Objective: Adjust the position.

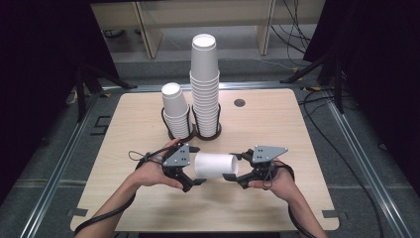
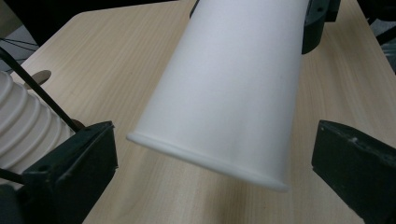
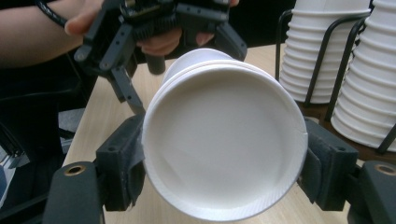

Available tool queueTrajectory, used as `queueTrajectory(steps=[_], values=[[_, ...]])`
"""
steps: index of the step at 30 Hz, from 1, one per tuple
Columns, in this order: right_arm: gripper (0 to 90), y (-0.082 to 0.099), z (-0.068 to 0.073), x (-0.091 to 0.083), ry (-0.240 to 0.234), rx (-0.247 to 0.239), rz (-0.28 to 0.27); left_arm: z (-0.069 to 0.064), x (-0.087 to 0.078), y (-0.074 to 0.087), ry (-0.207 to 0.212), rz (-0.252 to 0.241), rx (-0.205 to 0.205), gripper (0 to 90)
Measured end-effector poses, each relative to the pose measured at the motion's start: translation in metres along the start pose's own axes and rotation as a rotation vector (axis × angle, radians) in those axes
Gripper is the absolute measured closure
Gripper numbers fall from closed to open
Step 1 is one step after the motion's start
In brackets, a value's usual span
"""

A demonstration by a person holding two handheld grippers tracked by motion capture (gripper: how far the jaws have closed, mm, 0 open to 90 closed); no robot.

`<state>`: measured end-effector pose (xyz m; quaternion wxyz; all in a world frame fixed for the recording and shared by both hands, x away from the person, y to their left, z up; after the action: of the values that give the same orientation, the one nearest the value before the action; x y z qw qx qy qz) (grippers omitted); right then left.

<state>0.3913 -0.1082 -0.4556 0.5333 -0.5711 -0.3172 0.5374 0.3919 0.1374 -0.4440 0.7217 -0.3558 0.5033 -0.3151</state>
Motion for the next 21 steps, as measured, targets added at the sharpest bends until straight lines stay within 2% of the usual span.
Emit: queueTrajectory(steps=[1, 2, 3, 5, 8, 9, 12, 14, 18, 21], values=[[27.2, 0.000, 0.000, 0.001, 0.008, 0.002, -0.021, -0.001, 0.000, 0.002, 0.002, -0.010, -0.014, 0.0], [27.2, -0.001, 0.000, -0.001, -0.007, 0.000, -0.022, -0.001, 0.000, 0.004, -0.002, -0.019, -0.018, 0.0], [27.2, -0.001, 0.000, -0.001, -0.009, 0.004, -0.029, -0.002, 0.000, 0.006, 0.000, -0.038, -0.041, 0.0], [27.2, -0.002, -0.001, -0.002, -0.001, -0.008, -0.038, -0.002, 0.000, 0.008, -0.001, -0.043, -0.041, 0.0], [27.2, -0.003, 0.000, -0.002, -0.009, 0.001, -0.038, -0.004, 0.000, 0.010, 0.005, -0.068, -0.064, 0.0], [27.2, -0.003, 0.000, 0.000, -0.021, 0.002, -0.049, -0.004, 0.000, 0.010, 0.017, -0.066, -0.067, 0.0], [27.2, -0.003, 0.002, 0.001, -0.035, 0.017, -0.052, -0.004, 0.002, 0.012, 0.008, -0.077, -0.069, 0.0], [27.2, -0.004, 0.001, 0.001, -0.015, 0.009, -0.060, -0.004, 0.003, 0.013, 0.004, -0.090, -0.080, 0.0], [27.2, -0.004, 0.001, 0.001, -0.026, 0.012, -0.051, -0.005, 0.004, 0.014, 0.016, -0.110, -0.096, 0.0], [27.2, -0.003, 0.001, 0.002, -0.035, 0.019, -0.042, -0.004, 0.005, 0.015, 0.018, -0.111, -0.089, 0.0]])
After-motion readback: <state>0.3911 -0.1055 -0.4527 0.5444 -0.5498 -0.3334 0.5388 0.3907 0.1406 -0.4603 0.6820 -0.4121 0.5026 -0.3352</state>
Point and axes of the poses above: each handheld gripper's, and its own axes: x roughly forward along the jaws, y roughly out of its underside, z roughly to its left, the point moved 3 cm from there along x, roughly forward along the jaws, and after that the axes turned 5 degrees about x, right-handed, at the moved point
